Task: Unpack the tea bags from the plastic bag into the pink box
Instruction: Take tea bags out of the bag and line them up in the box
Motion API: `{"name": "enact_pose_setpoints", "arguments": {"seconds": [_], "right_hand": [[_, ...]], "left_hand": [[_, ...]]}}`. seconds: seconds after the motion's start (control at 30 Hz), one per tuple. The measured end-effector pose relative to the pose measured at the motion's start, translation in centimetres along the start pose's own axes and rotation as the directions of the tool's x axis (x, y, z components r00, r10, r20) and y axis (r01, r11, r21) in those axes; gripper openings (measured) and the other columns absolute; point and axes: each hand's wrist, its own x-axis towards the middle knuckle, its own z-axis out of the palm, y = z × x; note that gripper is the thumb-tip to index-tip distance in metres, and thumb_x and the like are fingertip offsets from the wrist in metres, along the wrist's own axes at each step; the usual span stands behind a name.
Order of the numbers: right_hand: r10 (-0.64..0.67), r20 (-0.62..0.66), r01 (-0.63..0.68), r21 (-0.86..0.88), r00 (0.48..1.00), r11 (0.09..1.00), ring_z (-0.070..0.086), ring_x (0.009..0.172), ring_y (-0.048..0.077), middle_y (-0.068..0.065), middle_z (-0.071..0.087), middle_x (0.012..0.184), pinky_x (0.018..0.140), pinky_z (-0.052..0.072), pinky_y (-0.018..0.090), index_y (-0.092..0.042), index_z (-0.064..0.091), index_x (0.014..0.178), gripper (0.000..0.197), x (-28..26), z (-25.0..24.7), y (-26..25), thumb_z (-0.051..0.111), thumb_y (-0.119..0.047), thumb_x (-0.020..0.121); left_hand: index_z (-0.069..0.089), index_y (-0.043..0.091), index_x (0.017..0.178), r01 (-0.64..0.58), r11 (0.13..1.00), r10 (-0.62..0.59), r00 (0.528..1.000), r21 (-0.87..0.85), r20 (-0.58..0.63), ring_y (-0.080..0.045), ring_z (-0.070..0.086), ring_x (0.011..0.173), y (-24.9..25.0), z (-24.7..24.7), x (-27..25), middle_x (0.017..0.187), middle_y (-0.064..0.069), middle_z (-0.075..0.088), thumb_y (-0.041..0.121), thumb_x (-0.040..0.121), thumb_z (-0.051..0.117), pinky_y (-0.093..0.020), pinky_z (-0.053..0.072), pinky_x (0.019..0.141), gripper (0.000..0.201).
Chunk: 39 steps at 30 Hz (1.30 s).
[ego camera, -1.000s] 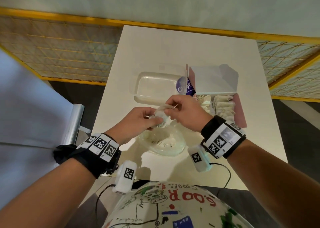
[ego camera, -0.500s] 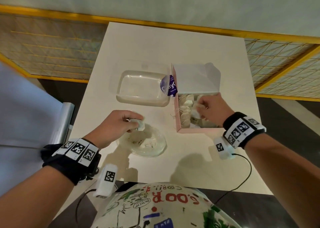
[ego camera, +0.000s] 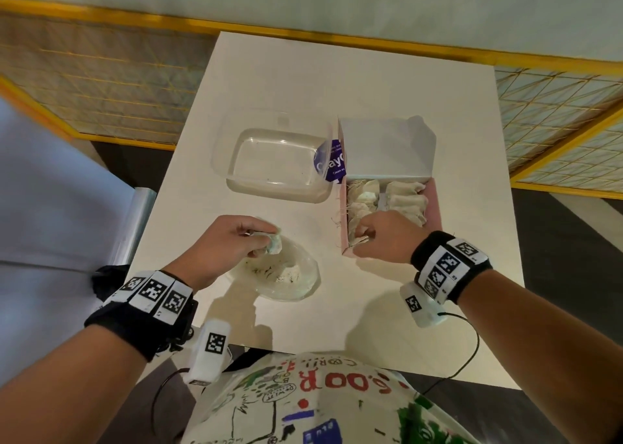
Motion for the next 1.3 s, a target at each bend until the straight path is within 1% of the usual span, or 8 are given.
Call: {"name": "enact_pose_setpoints", "arguments": {"seconds": [0.27,0.47,0.67,0.77,0.87,0.97,1.07,1.3], "right_hand": [[-0.021,0.053,0.029,-0.15,0.998,0.988,0.063,0.099,0.024,0.003,0.07,0.11,0.081,0.047,0.026,-0.015,0.068,0.119,0.037,0.2,1.5,0.9,0.059,-0.01,0.084],[0.013,0.164,0.043,-0.332,0.986,0.942,0.066,0.086,0.026,0.007,0.07,0.095,0.08,0.056,0.034,-0.009,0.069,0.101,0.029,1.1,1.9,-0.1,0.045,-0.002,0.087],[-0.058,0.142,0.1,-0.304,0.988,0.948,0.056,0.085,0.019,-0.008,0.058,0.091,0.076,0.043,0.026,-0.025,0.054,0.092,0.003,0.3,-0.6,-1.1,0.056,-0.026,0.089],[-0.048,-0.04,0.029,-0.383,0.998,0.923,0.061,0.085,0.022,-0.003,0.063,0.092,0.079,0.049,0.033,-0.022,0.06,0.093,0.022,-0.2,-2.0,-2.3,0.049,-0.041,0.092],[-0.1,-0.274,0.087,-0.06,0.956,0.994,0.065,0.081,0.017,-0.003,0.068,0.094,0.079,0.054,0.036,-0.021,0.066,0.102,0.03,-0.3,-2.1,-4.4,0.059,-0.048,0.09],[-0.116,-0.186,0.181,0.386,0.976,0.905,0.07,0.082,0.011,-0.008,0.066,0.101,0.074,0.056,0.031,-0.028,0.062,0.119,0.051,-0.1,-1.4,-8.2,0.073,-0.055,0.078],[-0.173,-0.126,0.207,0.353,0.977,0.912,0.061,0.079,0.003,-0.01,0.06,0.099,0.067,0.046,0.019,-0.027,0.057,0.129,0.059,0.5,-0.4,-10.6,0.081,-0.043,0.076],[-0.197,-0.239,0.265,0.297,0.951,0.917,0.053,0.065,0.0,-0.014,0.062,0.079,0.069,0.041,0.02,-0.016,0.072,0.093,0.011,-0.8,-2.0,-9.0,0.077,-0.015,0.083]], "left_hand": [[0.081,0.012,0.101,0.019,1.0,-0.019,1.0,-0.019,0.005,-0.021,0.064,0.086,0.1,0.5,-0.1,0.11,-0.012,0.075,-0.003,0.09,0.068,-0.039,0.058,0.092,0.023],[0.076,0.023,0.115,-0.019,0.998,0.018,1.0,0.057,0.015,-0.019,0.068,0.1,-0.1,0.1,-0.1,0.113,0.001,0.076,-0.015,0.084,0.064,-0.033,0.058,0.091,0.051],[0.063,0.034,0.126,-0.061,0.995,0.061,0.998,0.073,-0.008,-0.025,0.07,0.101,0.4,0.1,-0.2,0.103,0.007,0.078,-0.015,0.082,0.068,-0.031,0.059,0.089,0.066],[0.062,0.034,0.128,-0.084,0.994,0.084,0.996,0.065,-0.007,-0.03,0.068,0.106,0.7,0.0,-0.6,0.103,0.008,0.078,-0.015,0.081,0.069,-0.041,0.059,0.094,0.068],[0.059,0.032,0.133,-0.118,0.992,0.119,0.993,0.05,0.002,-0.037,0.066,0.104,1.1,0.2,-1.0,0.106,0.003,0.077,-0.015,0.081,0.069,-0.048,0.056,0.097,0.071],[0.055,0.028,0.137,-0.157,0.987,0.156,0.987,0.038,0.024,-0.026,0.062,0.076,1.9,0.8,-1.2,0.086,0.015,0.074,-0.015,0.08,0.071,-0.043,0.058,0.091,0.073],[0.052,0.027,0.137,-0.175,0.984,0.173,0.984,0.039,0.047,-0.016,0.061,0.074,2.7,1.5,-1.3,0.078,0.013,0.067,-0.011,0.076,0.075,-0.048,0.059,0.09,0.076],[0.047,0.022,0.143,-0.14,0.989,0.141,0.99,-0.046,0.023,-0.024,0.077,0.09,2.7,1.5,-1.0,0.105,-0.003,0.076,-0.012,0.081,0.073,-0.038,0.059,0.091,0.076]]}}
